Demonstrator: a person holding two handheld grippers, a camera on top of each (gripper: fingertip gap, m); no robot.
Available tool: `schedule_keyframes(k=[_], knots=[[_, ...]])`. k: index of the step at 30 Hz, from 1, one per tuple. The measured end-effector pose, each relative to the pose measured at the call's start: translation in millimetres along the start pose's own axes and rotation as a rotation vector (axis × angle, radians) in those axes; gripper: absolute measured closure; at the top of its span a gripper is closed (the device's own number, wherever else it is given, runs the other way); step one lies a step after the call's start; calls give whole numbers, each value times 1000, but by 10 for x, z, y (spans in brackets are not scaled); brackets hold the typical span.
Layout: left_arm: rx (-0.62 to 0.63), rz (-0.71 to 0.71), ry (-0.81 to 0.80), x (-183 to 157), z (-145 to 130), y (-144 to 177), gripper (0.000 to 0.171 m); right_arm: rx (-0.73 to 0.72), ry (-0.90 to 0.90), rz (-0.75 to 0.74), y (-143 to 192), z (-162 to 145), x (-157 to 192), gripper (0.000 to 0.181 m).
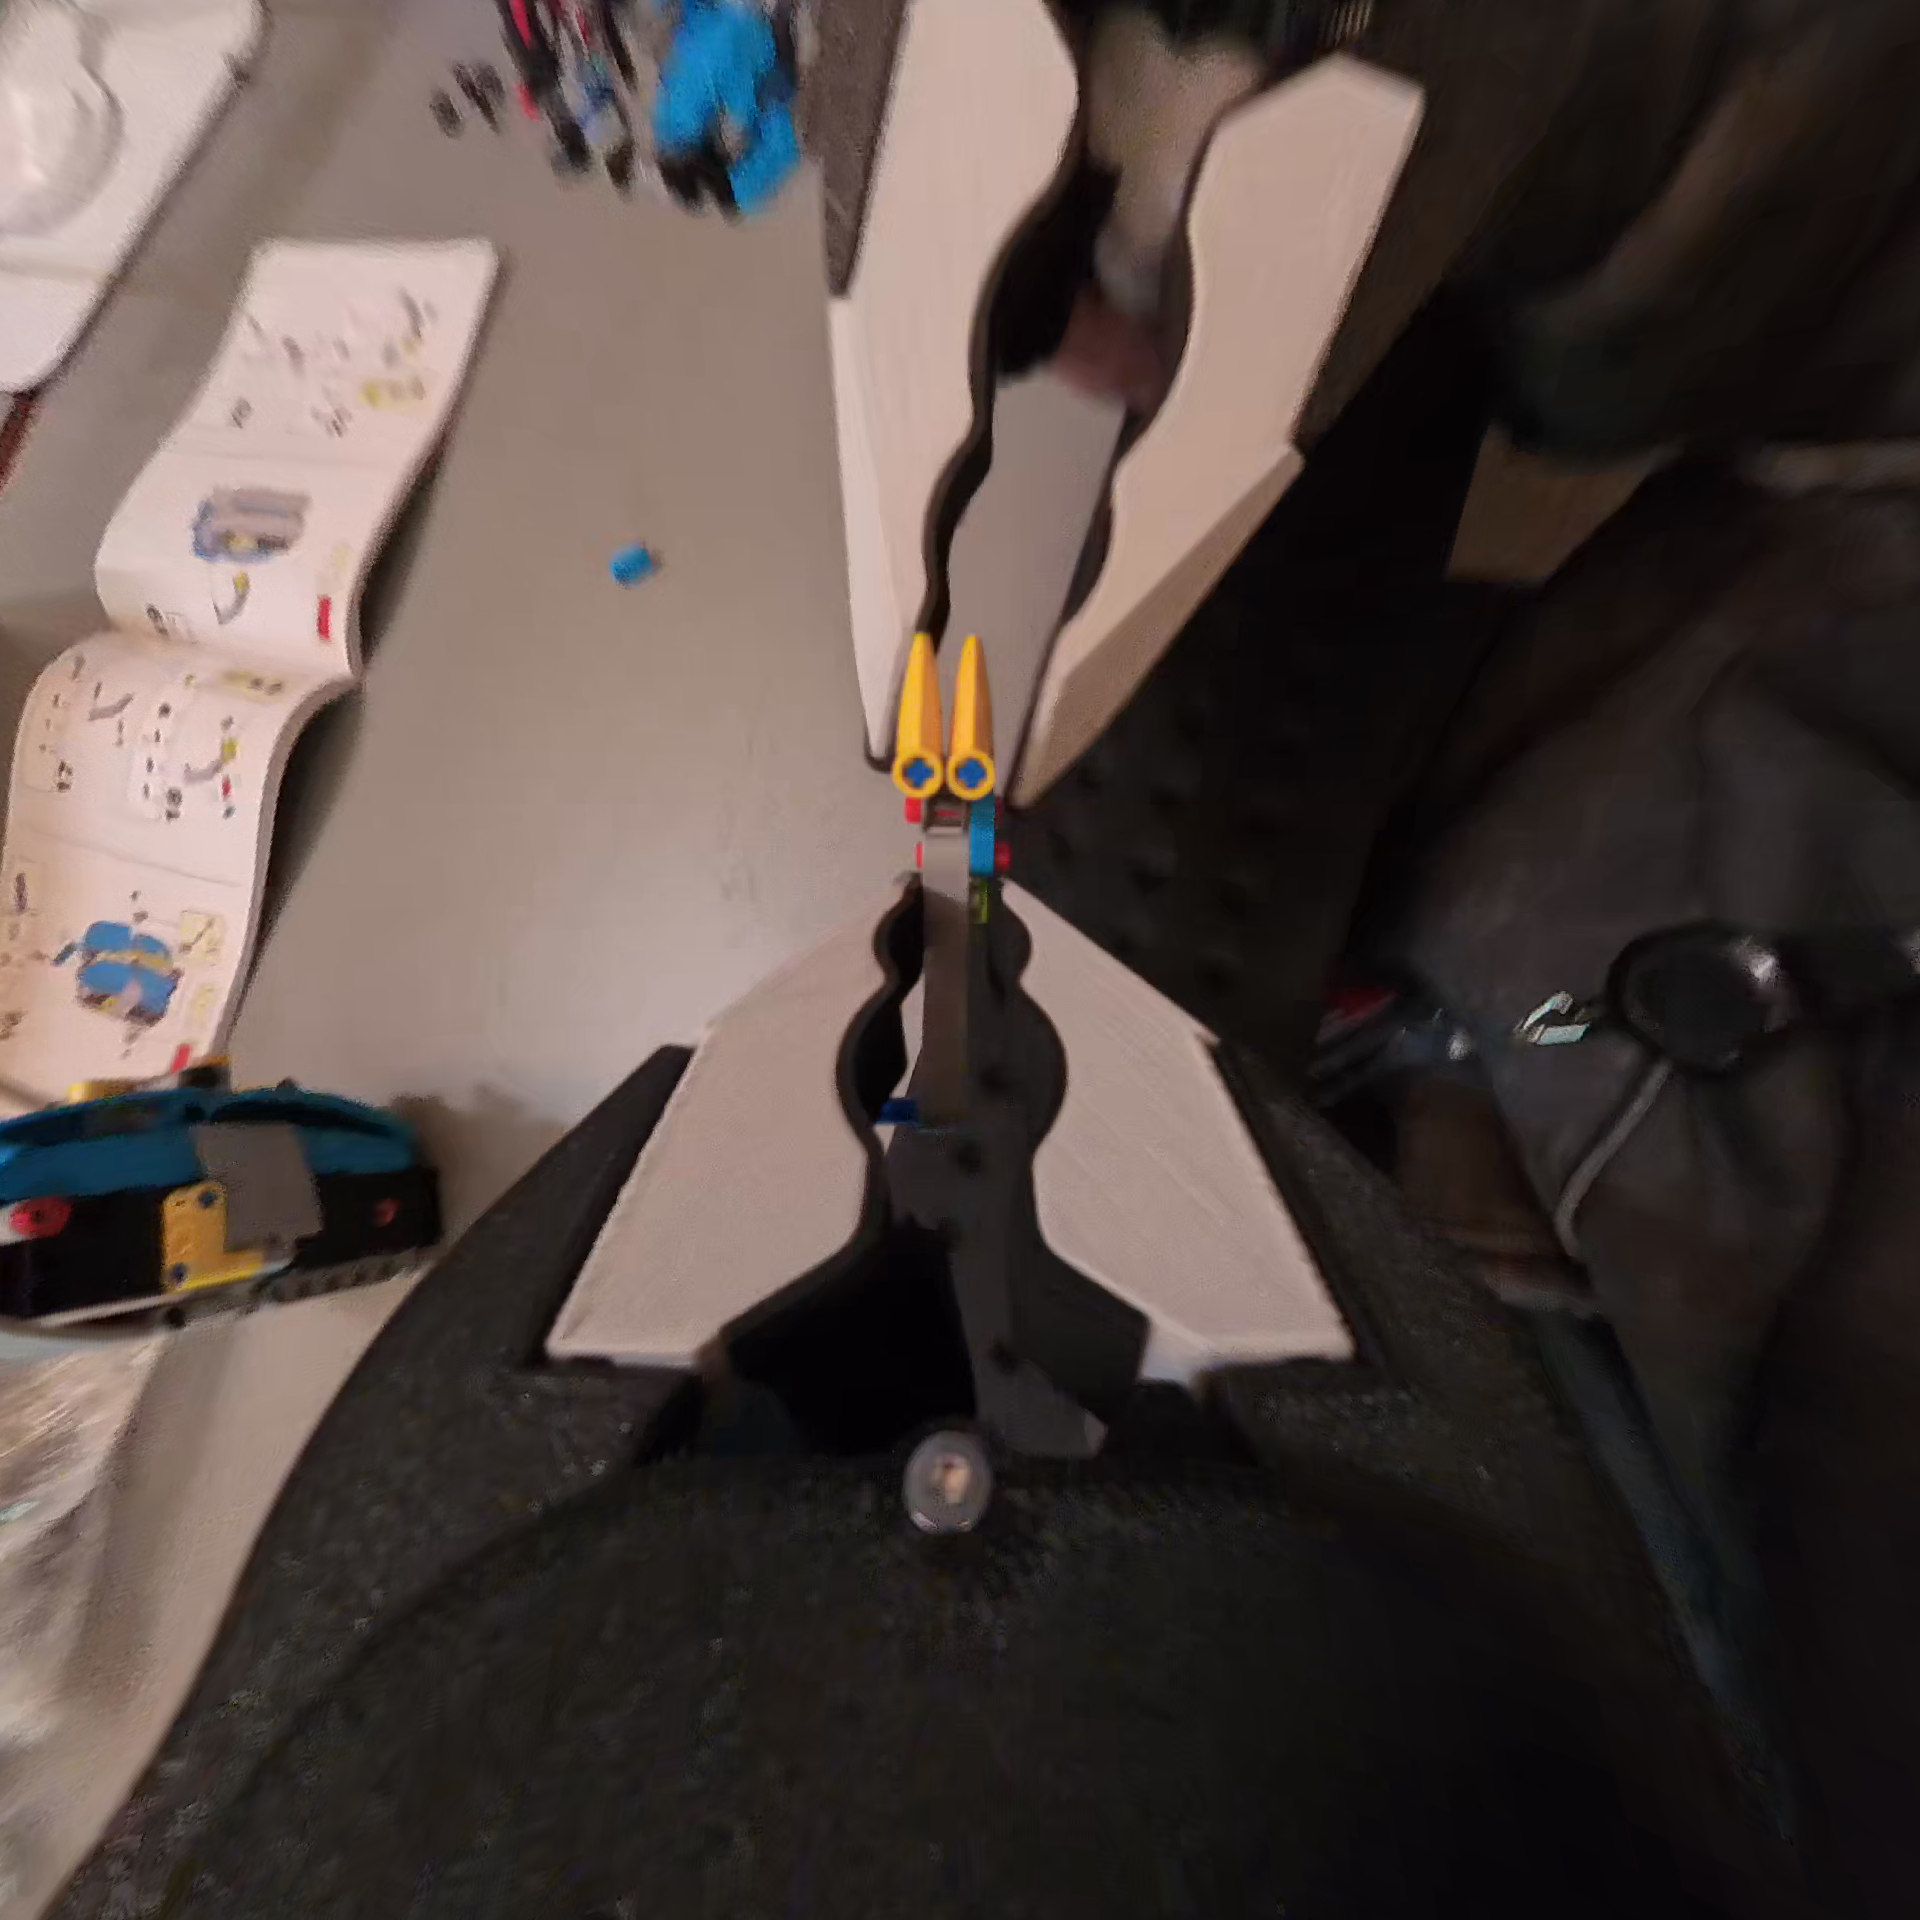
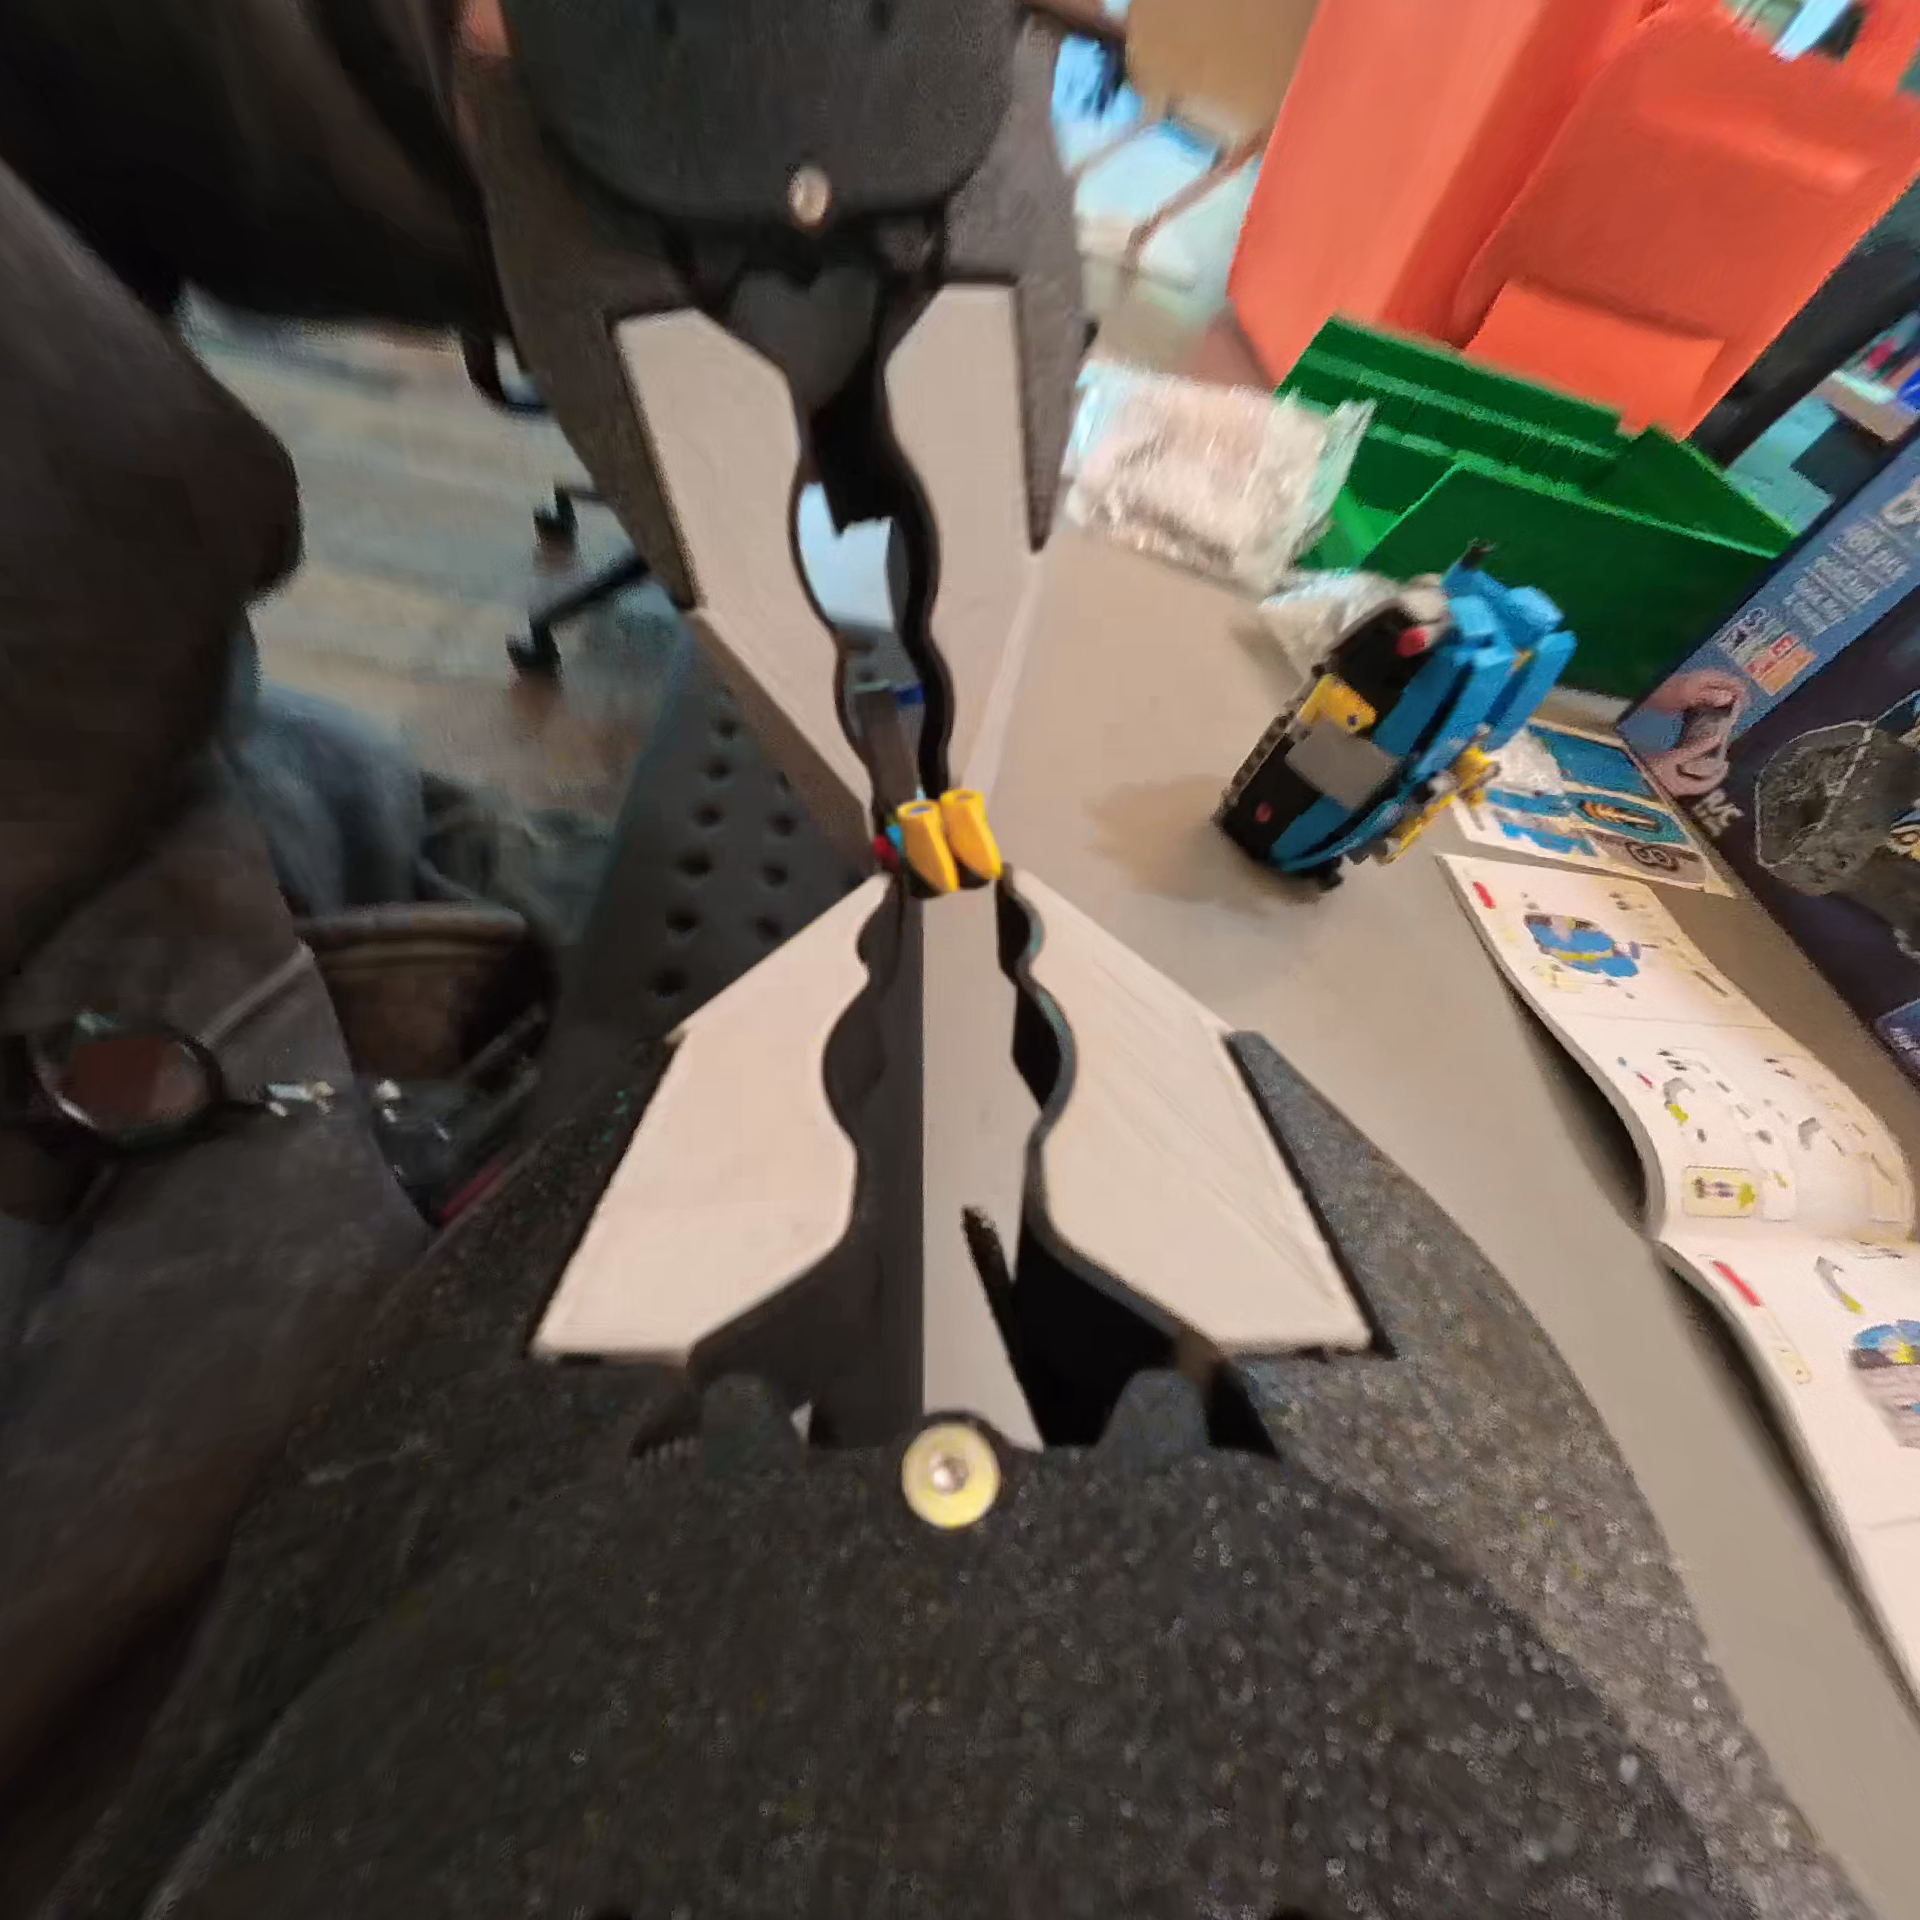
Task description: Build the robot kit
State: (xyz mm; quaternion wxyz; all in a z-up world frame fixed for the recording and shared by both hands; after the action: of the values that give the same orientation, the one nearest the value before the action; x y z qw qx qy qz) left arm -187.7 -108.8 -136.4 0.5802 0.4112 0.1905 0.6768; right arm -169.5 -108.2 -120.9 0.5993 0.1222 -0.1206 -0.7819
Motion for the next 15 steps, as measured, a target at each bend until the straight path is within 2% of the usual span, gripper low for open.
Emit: schedule_keyframes(k=[3,5,8,11,15], knots=[[-224,7,143,99,188,63,163,-156,-205,148,125,196,24,142],[-346,18,191,142,285,74,162,-207,-307,219,163,245,-5,149],[-511,-18,240,134,415,98,162,-260,-304,220,223,292,-54,165],[-595,-42,265,125,442,63,162,-254,-318,266,202,274,-15,159],[-678,-83,295,133,429,1,162,-239,-374,296,184,225,-83,166]])
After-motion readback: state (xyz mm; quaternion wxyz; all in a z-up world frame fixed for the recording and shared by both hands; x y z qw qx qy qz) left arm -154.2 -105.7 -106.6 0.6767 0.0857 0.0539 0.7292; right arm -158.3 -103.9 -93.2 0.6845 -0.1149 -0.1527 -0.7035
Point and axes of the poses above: each gripper's, where its closed fingertips meet, y back along the fingers, z out of its top, x = y × z across the jaws, the point moved 1 cm from there along y, back along the fingers, and after that the axes turned 12 degrees about -y, right-handed, at the moved point
